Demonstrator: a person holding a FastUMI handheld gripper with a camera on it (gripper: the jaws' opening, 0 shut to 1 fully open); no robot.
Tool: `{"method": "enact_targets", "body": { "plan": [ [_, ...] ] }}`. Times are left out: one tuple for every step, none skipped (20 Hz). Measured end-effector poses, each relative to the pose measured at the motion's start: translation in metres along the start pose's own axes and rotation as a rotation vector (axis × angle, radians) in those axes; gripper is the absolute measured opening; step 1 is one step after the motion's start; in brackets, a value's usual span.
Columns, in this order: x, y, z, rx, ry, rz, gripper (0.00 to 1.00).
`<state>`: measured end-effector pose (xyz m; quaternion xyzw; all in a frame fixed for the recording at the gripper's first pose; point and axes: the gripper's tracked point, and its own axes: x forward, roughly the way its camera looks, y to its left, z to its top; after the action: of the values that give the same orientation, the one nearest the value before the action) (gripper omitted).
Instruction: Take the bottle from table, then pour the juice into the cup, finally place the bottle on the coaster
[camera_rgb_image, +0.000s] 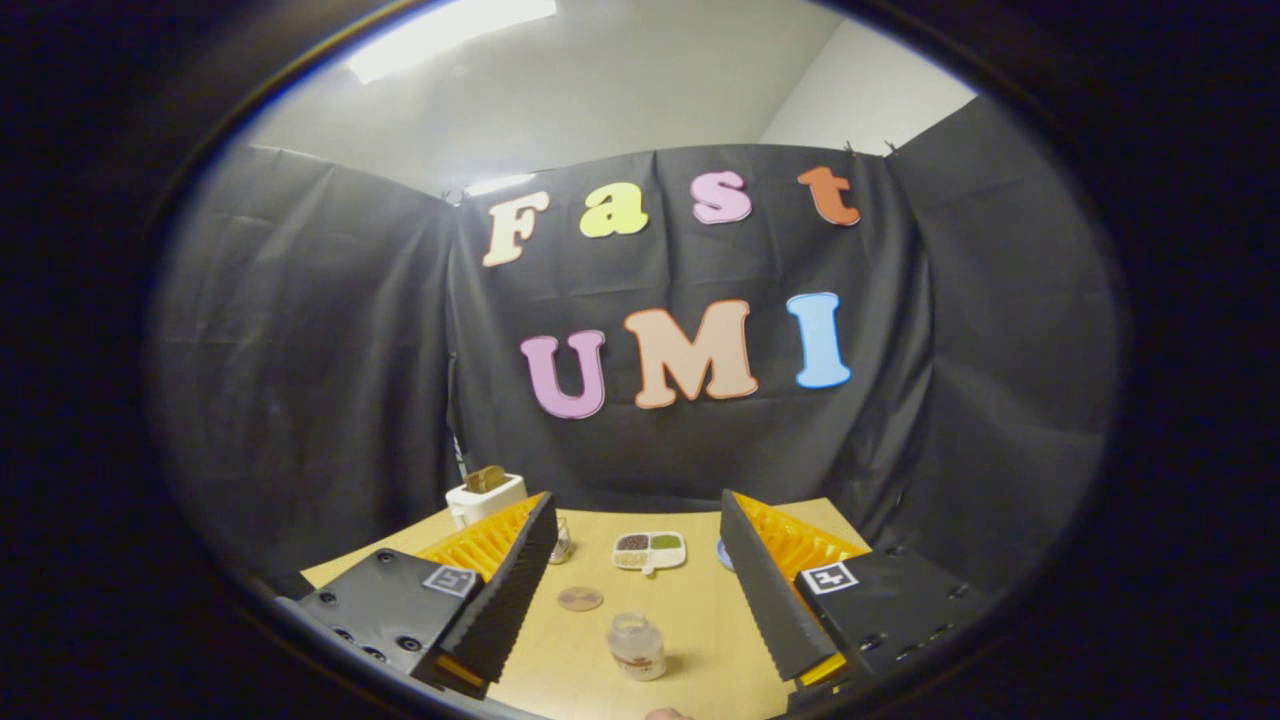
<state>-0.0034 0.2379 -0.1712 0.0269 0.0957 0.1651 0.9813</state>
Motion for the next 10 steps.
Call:
{"method": "enact_targets", "body": {
  "plan": [
    [0.004,0.004,-0.015,-0.015,0.023,0.005,1.00],
    [0.008,0.007,-0.030,-0.032,0.047,0.001,1.00],
    [0.011,0.007,-0.043,-0.048,0.070,-0.004,1.00],
    [0.015,0.009,-0.056,-0.059,0.089,-0.004,1.00],
    [0.020,0.011,-0.068,-0.064,0.104,-0.004,1.00],
    [0.024,0.012,-0.081,-0.067,0.122,-0.006,1.00],
    [0.027,0.011,-0.095,-0.068,0.146,-0.010,1.00],
    [0.030,0.010,-0.111,-0.063,0.177,-0.015,1.00],
    [0.033,0.010,-0.124,-0.055,0.203,-0.017,1.00],
    [0.036,0.010,-0.133,-0.049,0.219,-0.019,1.00]
  ]
}}
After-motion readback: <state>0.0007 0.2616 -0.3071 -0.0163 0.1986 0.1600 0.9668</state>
